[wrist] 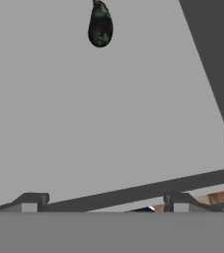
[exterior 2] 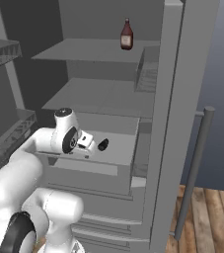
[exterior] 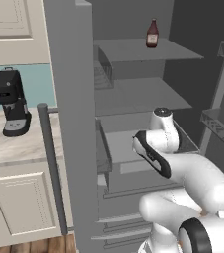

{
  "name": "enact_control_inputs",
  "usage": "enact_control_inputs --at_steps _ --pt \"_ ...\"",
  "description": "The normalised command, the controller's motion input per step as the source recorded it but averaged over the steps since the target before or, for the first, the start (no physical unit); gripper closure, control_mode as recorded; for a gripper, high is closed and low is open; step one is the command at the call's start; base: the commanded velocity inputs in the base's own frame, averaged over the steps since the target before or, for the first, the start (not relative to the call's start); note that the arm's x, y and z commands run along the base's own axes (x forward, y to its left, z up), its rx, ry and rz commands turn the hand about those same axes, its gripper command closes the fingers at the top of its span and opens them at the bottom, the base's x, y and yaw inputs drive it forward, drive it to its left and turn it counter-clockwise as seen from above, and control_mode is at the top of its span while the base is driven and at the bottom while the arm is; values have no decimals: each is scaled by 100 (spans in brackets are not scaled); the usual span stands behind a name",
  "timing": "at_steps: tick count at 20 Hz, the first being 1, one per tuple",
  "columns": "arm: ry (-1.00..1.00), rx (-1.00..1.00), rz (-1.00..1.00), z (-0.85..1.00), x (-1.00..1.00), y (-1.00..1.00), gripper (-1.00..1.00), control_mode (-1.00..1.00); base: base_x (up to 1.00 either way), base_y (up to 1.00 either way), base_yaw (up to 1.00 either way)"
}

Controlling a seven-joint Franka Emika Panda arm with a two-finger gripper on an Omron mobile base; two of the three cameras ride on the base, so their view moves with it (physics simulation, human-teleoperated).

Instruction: Fully open the fridge drawer.

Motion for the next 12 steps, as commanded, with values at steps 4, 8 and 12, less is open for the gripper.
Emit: enact_control_inputs --at_steps 4,8,12 --pt "0 0 0 -6 -71 -9 -100 -100 0 0 0" --pt "0 0 0 -2 -66 -6 -100 -100 0 0 0" --pt "0 0 0 0 -60 -4 -100 -100 0 0 0"
